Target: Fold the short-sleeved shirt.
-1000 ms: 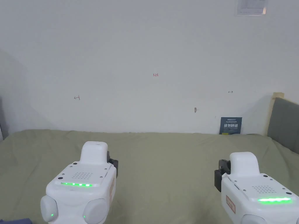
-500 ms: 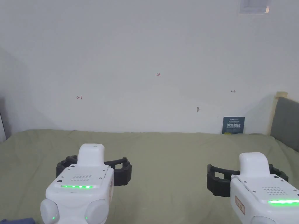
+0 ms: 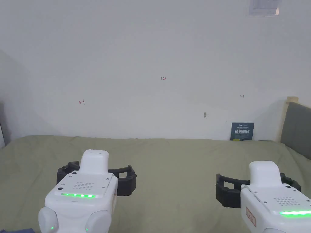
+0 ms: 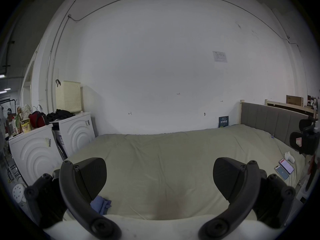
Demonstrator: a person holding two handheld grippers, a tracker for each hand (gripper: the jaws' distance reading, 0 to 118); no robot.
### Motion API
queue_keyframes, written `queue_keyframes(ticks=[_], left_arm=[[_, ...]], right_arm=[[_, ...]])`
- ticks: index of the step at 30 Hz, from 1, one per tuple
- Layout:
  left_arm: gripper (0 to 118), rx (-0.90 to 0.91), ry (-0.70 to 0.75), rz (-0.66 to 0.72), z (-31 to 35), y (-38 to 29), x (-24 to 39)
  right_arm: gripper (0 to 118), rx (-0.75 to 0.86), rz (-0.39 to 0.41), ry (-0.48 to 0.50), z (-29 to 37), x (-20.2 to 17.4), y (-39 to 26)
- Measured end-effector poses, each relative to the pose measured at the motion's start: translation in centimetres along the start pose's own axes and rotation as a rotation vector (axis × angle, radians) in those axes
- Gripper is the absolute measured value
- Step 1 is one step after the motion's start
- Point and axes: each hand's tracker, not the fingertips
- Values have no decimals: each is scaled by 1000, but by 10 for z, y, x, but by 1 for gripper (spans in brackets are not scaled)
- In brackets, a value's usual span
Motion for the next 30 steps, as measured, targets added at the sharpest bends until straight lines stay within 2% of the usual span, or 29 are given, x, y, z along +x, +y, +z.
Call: queue_keyframes(ticks=[7, 11, 13, 19, 24, 30], left_arm=[[118, -4, -70, 14, 6, 2, 0], [118, -40, -23, 8, 3, 6, 5], [118, -23, 21, -43, 5, 7, 8], [118, -34, -10, 18, 6, 13, 4], [118, -28, 5, -26, 9, 15, 6], [118, -31, -37, 15, 15, 19, 3]], right_arm=[[118, 3, 5, -2, -2, -2, 2], [118, -3, 1, 4, -2, -3, 1], [118, -9, 0, 9, -3, -3, 1], [118, -12, -14, 16, -3, -4, 1], [118, -14, -13, 21, -3, -4, 3], [118, -13, -26, 32, -1, -5, 4]])
